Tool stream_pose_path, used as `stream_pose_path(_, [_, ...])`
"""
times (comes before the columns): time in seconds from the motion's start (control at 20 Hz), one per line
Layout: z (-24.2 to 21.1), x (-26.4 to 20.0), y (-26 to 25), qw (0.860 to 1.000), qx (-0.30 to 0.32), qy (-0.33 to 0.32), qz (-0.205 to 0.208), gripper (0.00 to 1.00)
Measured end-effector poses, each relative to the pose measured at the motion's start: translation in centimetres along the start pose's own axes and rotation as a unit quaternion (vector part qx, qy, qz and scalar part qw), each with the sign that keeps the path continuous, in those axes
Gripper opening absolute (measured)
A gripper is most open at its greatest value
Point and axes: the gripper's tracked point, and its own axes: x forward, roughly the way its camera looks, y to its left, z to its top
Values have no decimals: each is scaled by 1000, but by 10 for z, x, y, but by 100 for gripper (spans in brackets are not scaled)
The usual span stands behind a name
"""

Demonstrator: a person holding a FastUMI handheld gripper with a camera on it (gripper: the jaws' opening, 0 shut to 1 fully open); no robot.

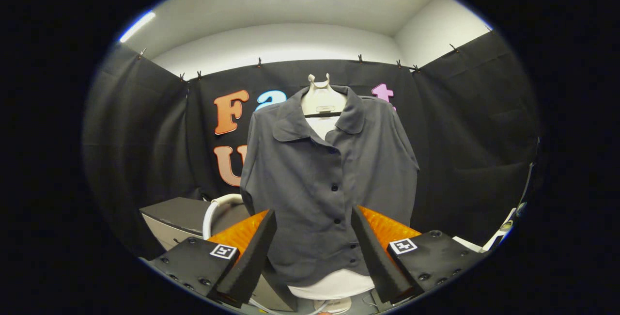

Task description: Iron the clothes twice with a garment steamer, once on the left side and once on the right side.

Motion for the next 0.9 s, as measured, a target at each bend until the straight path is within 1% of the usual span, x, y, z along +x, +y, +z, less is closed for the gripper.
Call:
stream_pose_path(0.15, [6,4,11,1000,-1,3,15,98])
stream_pose_path(0.3, [21,14,36,999,10,0,35,98])
stream_pose_path(0.55, [34,38,91,998,4,3,65,98])
stream_pose_path(0.8, [52,61,159,997,13,2,81,98])
stream_pose_path(0.9, [56,71,185,997,10,2,81,98])
